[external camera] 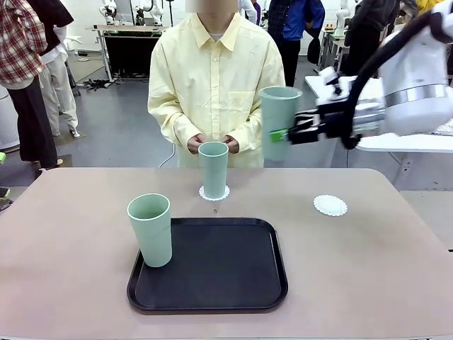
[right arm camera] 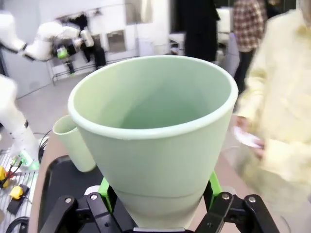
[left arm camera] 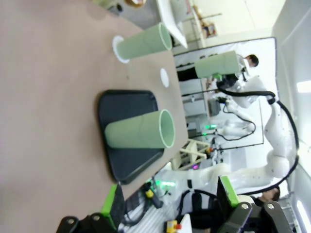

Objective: Place coasters on the table and set cups on them.
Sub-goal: Take one Reusable plastic cup from the Flat Tray and place it on a coaster set by the human.

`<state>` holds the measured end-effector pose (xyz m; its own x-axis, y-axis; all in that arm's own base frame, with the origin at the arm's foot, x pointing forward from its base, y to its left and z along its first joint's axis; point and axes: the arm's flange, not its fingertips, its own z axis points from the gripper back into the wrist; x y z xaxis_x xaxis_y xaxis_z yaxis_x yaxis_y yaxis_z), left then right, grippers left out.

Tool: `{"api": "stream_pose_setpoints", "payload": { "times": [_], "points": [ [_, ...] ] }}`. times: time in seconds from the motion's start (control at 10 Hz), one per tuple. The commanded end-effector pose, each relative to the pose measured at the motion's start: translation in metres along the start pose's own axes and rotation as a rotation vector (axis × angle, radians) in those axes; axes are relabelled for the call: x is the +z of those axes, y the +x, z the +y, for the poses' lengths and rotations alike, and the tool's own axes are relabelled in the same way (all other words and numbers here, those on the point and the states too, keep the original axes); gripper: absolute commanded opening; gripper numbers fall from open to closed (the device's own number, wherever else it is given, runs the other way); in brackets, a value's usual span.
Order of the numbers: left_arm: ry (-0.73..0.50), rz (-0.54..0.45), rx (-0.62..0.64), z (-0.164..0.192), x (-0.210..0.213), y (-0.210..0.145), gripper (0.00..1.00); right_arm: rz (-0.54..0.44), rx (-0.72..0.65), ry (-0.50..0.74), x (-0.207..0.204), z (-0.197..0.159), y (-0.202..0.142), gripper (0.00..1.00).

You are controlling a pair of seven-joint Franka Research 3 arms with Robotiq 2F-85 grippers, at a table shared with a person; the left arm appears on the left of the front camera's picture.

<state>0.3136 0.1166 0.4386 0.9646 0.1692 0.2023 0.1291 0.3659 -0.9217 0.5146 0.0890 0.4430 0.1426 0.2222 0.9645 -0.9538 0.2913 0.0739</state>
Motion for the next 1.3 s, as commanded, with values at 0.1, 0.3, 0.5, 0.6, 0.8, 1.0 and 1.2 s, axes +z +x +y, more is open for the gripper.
{"api": "stream_pose_setpoints", "payload": {
  "times": [0.1, 0.3, 0.5, 0.6, 0.8, 1.0, 1.2],
  "points": [
    [-0.015, -0.007, -0.008, 0.0, 0.001, 0.0, 1.0, 0.018, -0.092, -0.013, 0.07, -0.059, -0.022, 0.83],
    [-0.015, -0.007, -0.008, 0.0, 0.001, 0.0, 1.0, 0.051, -0.074, 0.018, 0.111, -0.075, -0.043, 0.83],
    [-0.015, -0.007, -0.008, 0.0, 0.001, 0.0, 1.0, 0.05, -0.051, 0.056, 0.137, -0.076, -0.069, 0.83],
    [-0.015, -0.007, -0.008, 0.0, 0.001, 0.0, 1.0, 0.029, -0.034, 0.071, 0.143, -0.077, -0.079, 0.83],
    [-0.015, -0.007, -0.008, 0.0, 0.001, 0.0, 1.0, -0.029, 0.017, 0.104, 0.138, -0.073, -0.09, 0.83],
    [-0.015, -0.007, -0.008, 0.0, 0.001, 0.0, 1.0, -0.062, 0.089, 0.157, 0.121, -0.059, -0.09, 0.83],
    [-0.015, -0.007, -0.008, 0.0, 0.001, 0.0, 1.0, -0.025, 0.047, 0.132, 0.129, -0.064, -0.091, 0.83]
  ]
}}
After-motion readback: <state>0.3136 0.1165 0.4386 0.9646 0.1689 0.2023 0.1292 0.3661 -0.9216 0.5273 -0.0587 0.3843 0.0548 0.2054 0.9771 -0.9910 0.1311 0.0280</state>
